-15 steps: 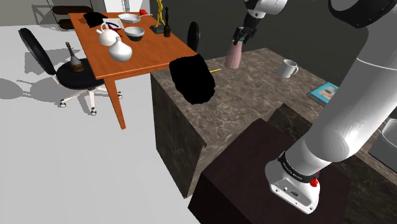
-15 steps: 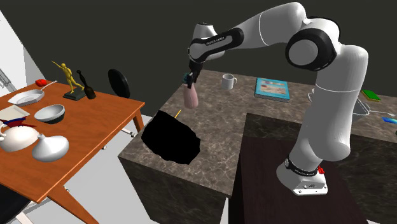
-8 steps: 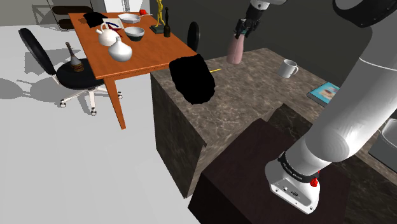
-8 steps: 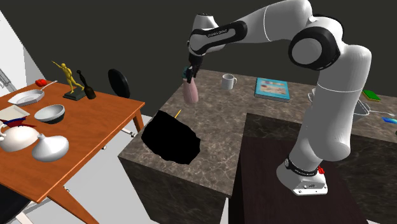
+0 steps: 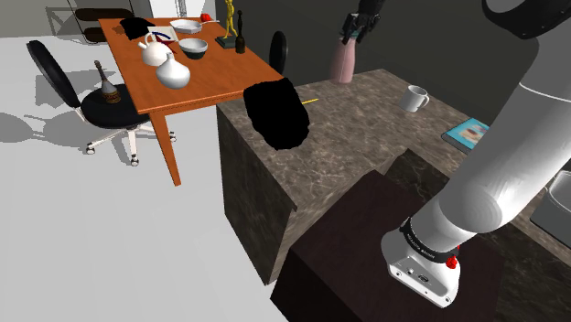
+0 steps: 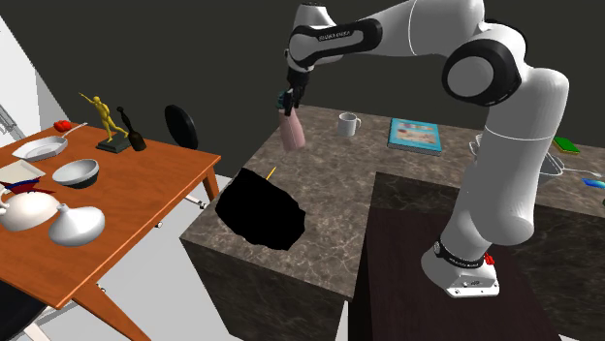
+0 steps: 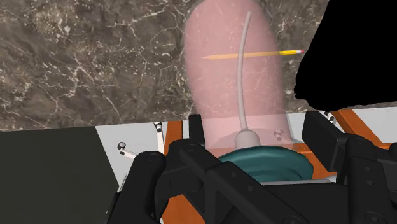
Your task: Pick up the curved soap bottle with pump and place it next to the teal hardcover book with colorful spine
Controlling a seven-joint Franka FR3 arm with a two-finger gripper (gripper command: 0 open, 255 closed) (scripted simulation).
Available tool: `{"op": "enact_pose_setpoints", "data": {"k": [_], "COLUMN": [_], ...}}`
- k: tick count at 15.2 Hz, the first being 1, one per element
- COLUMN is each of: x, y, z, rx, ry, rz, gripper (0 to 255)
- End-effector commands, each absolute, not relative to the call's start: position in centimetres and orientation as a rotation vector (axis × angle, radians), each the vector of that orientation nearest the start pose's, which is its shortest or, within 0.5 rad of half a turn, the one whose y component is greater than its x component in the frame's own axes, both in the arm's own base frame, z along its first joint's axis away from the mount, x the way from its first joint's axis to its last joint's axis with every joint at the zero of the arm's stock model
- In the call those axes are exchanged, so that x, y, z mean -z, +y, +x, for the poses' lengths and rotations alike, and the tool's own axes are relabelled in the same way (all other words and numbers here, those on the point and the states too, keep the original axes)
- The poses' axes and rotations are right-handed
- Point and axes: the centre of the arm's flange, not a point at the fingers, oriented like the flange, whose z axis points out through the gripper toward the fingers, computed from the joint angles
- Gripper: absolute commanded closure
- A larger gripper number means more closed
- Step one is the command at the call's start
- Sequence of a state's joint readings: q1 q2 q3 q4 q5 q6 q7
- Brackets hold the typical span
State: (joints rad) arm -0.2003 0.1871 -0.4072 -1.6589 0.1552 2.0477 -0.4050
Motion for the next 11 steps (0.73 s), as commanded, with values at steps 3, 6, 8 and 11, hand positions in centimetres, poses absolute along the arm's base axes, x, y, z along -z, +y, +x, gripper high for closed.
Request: {"op": "enact_pose_setpoints", "data": {"k": [3, 6, 8, 11], "x": [-54.7, -56.3, -57.3, -58.9], "y": [-34.1, -34.1, -34.1, -34.1], "z": [53.7, 53.7, 53.7, 53.7], "rx": [0.359, 0.359, 0.359, 0.359], "ry": [0.386, 0.386, 0.386, 0.386], "rz": [-3.14, -3.14, -3.14, -3.14], "gripper": [255, 255, 255, 255]}}
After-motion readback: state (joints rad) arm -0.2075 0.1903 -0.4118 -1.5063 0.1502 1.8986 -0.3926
